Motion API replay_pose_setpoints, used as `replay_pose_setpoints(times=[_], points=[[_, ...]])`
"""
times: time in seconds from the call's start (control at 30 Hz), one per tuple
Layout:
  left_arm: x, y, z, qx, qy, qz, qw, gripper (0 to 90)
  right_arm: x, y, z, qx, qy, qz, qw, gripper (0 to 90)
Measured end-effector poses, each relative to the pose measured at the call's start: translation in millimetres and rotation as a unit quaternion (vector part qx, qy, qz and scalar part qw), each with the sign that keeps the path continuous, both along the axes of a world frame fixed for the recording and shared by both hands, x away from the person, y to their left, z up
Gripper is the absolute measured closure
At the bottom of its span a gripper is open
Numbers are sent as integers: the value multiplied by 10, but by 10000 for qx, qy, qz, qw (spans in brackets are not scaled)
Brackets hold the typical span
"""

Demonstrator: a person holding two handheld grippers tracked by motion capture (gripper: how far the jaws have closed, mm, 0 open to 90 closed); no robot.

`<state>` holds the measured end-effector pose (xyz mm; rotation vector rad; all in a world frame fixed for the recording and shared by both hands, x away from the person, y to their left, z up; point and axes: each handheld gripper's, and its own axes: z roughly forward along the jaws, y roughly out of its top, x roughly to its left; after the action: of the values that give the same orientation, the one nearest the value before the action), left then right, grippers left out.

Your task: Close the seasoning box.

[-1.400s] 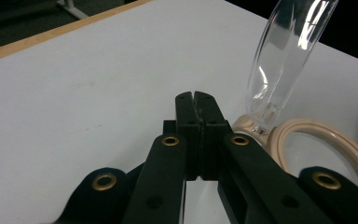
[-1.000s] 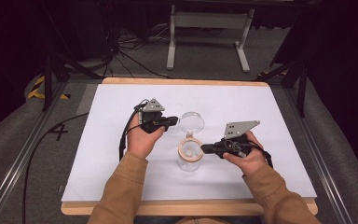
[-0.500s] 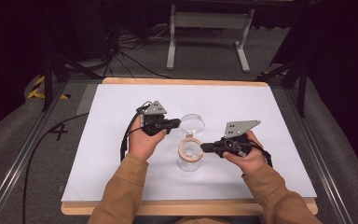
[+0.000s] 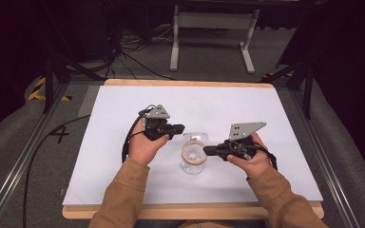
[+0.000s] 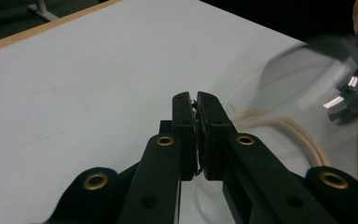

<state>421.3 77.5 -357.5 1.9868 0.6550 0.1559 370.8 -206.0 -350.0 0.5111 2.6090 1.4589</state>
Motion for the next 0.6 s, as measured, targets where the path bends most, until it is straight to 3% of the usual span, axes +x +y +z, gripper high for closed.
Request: replay_pose_setpoints(times=[0.3, 0.37, 0.6], points=[[0, 76, 21, 67, 30, 34, 10000, 851, -17, 14, -6, -86, 103, 84, 9999, 900], [-4, 77, 12, -10, 45, 79, 10000, 847, -17, 17, -14, -126, 146, 106, 9998, 900], [-3, 136, 20, 115, 71, 96, 9999, 845, -34, 35, -30, -271, 285, 178, 9991, 900]])
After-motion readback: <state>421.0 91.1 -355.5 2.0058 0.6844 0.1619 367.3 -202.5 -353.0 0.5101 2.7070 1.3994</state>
